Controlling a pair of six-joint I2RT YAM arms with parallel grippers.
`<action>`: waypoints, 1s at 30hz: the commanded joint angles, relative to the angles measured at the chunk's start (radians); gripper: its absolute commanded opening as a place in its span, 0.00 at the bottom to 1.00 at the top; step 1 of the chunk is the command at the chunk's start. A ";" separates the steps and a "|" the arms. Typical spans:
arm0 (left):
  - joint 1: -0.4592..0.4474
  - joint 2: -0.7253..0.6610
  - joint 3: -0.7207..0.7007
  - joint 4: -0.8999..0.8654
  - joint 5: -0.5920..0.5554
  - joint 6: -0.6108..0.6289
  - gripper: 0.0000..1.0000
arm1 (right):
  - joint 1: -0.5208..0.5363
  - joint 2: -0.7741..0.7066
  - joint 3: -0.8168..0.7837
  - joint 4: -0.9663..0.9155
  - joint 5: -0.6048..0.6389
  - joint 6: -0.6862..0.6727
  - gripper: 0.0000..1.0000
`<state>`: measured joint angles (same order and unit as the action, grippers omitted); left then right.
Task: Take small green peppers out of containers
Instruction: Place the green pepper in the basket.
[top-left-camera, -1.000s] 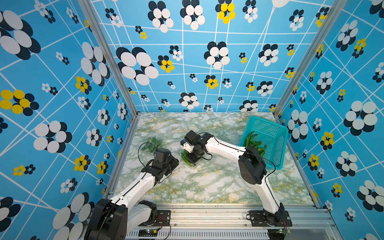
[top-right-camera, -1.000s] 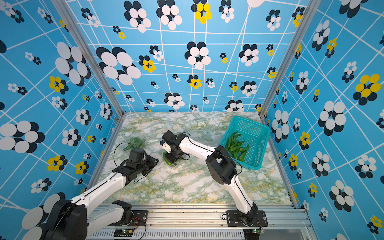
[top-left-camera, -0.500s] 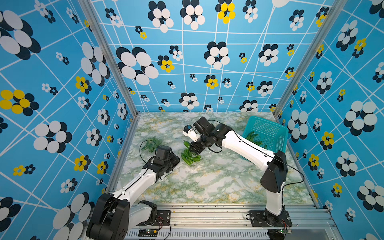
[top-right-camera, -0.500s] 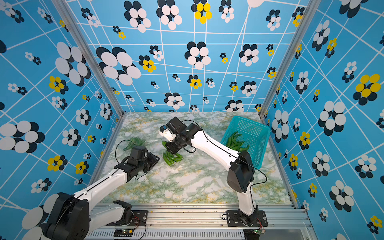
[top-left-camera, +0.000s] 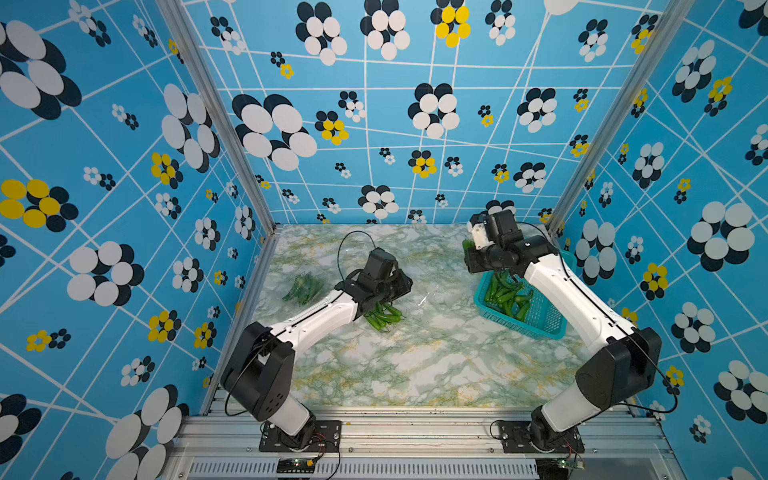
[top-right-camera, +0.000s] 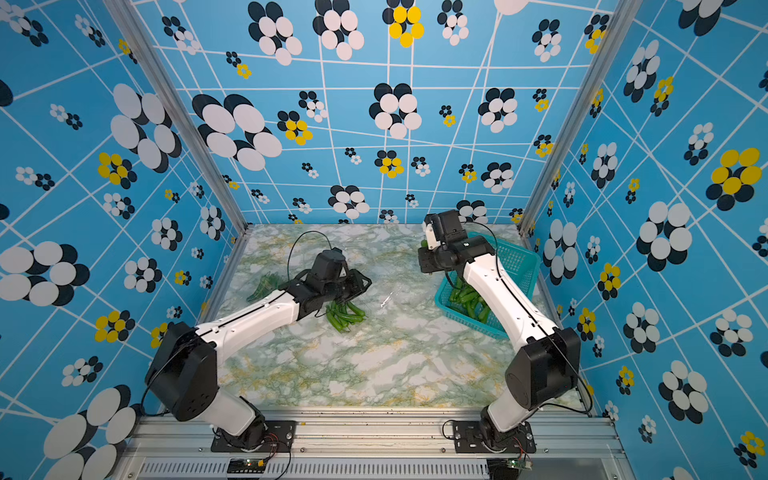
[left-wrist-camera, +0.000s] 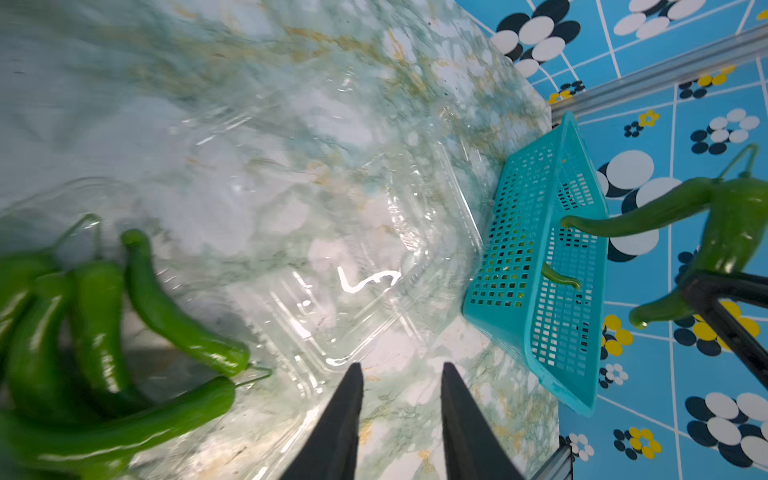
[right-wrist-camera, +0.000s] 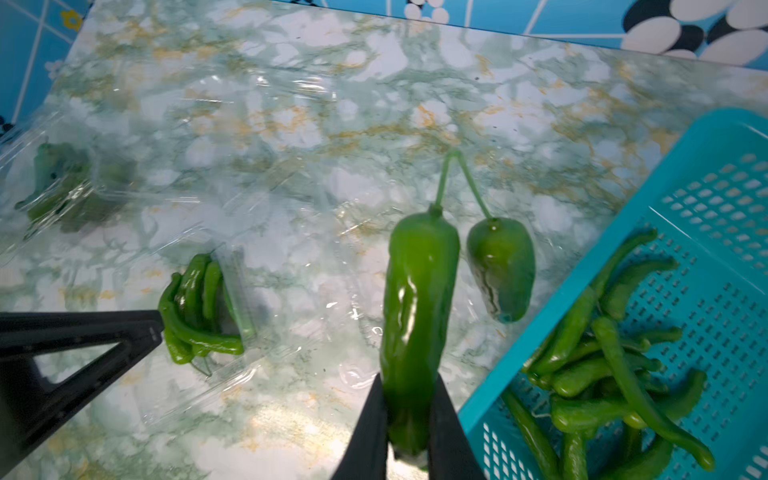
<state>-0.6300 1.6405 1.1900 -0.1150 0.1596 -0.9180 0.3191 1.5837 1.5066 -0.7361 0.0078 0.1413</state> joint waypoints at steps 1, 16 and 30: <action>-0.048 0.123 0.119 -0.031 0.055 0.056 0.34 | -0.080 -0.024 -0.091 0.066 0.046 0.078 0.02; -0.134 0.328 0.339 -0.037 0.141 0.077 0.34 | -0.163 0.091 -0.195 0.091 0.080 0.122 0.40; -0.025 0.006 -0.003 -0.052 -0.025 0.090 0.34 | -0.016 -0.018 -0.164 0.083 -0.082 0.033 0.45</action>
<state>-0.6827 1.7184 1.2469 -0.1356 0.1997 -0.8474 0.2272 1.6081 1.3094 -0.6456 -0.0174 0.2268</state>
